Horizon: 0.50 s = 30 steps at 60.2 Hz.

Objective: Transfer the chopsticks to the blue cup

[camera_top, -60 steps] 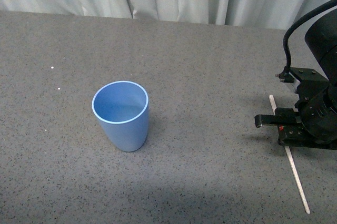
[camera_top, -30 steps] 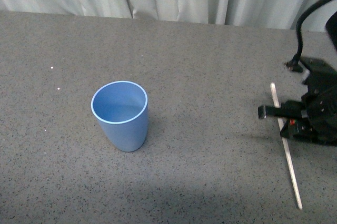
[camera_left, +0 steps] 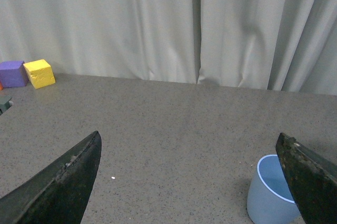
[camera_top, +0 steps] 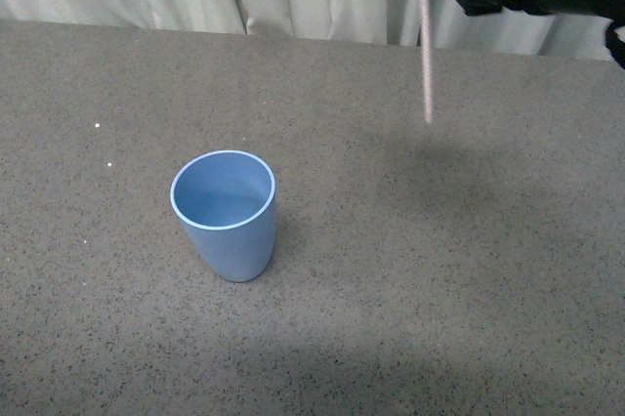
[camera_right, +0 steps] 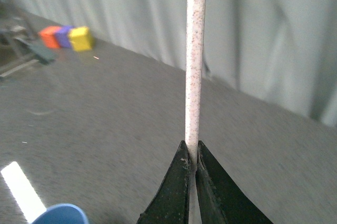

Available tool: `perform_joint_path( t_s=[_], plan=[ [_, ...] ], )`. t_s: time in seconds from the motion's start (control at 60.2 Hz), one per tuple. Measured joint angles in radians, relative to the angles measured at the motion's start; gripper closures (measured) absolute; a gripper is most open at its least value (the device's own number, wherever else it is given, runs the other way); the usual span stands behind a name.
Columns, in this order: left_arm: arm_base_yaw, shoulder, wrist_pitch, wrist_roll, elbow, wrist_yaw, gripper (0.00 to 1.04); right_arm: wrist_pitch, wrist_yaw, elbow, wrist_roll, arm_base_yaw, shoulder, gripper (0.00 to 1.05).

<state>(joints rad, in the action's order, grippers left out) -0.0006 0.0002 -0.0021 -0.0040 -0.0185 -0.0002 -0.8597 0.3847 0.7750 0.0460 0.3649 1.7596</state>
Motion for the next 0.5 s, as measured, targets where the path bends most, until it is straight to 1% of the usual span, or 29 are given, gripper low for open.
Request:
perform_joint_path(
  t_s=[0.05,0.1,0.133,0.216,0.332,0.498],
  plan=[
    [0.0,0.0,0.0,0.0,0.0,0.0,0.07,-0.038,0.055,0.006,-0.001,0.022,0.012,1.04],
    [0.0,0.0,0.0,0.0,0.0,0.0,0.07,-0.04,0.092,0.018,0.002,0.039,0.021,1.04],
    [0.0,0.0,0.0,0.0,0.0,0.0,0.07,-0.041,0.135,0.034,0.011,0.059,0.038,1.04],
    [0.0,0.0,0.0,0.0,0.0,0.0,0.07,-0.04,0.194,0.069,0.03,0.097,0.082,1.04],
    [0.0,0.0,0.0,0.0,0.0,0.0,0.07,-0.029,0.227,0.144,0.065,0.146,0.155,1.04],
    [0.0,0.0,0.0,0.0,0.0,0.0,0.07,0.015,0.239,0.193,0.092,0.171,0.214,1.04]
  ],
)
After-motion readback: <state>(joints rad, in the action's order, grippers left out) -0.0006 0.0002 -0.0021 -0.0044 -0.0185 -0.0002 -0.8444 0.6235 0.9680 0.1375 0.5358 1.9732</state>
